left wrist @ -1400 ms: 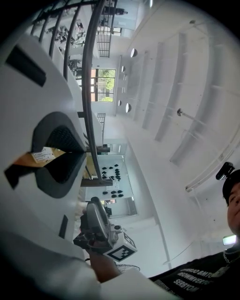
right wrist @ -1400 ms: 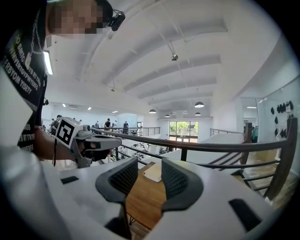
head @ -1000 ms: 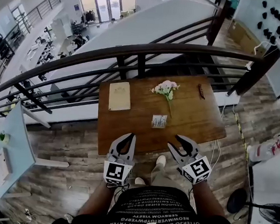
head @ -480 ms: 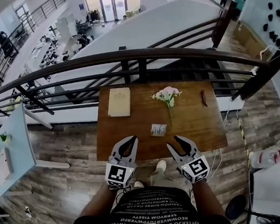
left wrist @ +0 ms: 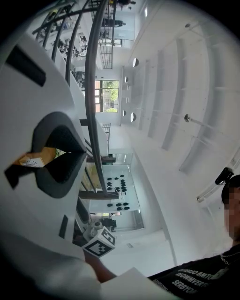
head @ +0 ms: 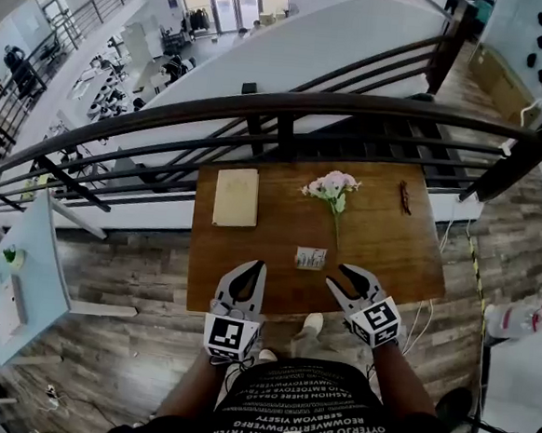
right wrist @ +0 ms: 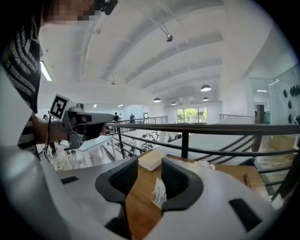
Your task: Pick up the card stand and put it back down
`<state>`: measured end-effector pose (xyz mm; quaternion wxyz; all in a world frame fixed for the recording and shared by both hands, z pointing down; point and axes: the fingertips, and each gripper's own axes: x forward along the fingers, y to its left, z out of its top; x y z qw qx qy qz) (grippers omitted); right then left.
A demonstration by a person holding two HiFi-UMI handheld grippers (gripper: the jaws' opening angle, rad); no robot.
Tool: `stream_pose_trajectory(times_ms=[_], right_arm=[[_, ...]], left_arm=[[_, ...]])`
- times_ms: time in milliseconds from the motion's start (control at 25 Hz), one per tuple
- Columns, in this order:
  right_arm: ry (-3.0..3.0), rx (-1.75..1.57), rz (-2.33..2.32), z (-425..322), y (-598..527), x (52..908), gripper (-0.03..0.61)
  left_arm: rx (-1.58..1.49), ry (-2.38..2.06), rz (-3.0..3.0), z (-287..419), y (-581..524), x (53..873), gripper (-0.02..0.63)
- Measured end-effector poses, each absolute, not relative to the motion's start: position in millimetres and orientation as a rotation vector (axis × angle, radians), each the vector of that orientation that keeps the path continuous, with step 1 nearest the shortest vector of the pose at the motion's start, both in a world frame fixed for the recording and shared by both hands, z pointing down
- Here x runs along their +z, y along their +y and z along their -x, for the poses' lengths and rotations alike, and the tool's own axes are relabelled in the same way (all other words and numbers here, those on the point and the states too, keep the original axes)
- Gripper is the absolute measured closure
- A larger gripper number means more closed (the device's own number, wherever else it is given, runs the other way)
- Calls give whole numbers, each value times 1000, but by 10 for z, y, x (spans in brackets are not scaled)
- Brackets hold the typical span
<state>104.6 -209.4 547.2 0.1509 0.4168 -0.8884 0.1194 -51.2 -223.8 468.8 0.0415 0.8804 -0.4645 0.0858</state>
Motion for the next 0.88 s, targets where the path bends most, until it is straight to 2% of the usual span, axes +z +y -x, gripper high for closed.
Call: stream_pose_trajectory(times_ms=[880], right_arm=[[-2380,478,-959,-1143,-2414,6722,400]], left_arm=[[319,-1446,-2662,433,-2611,4706,590]])
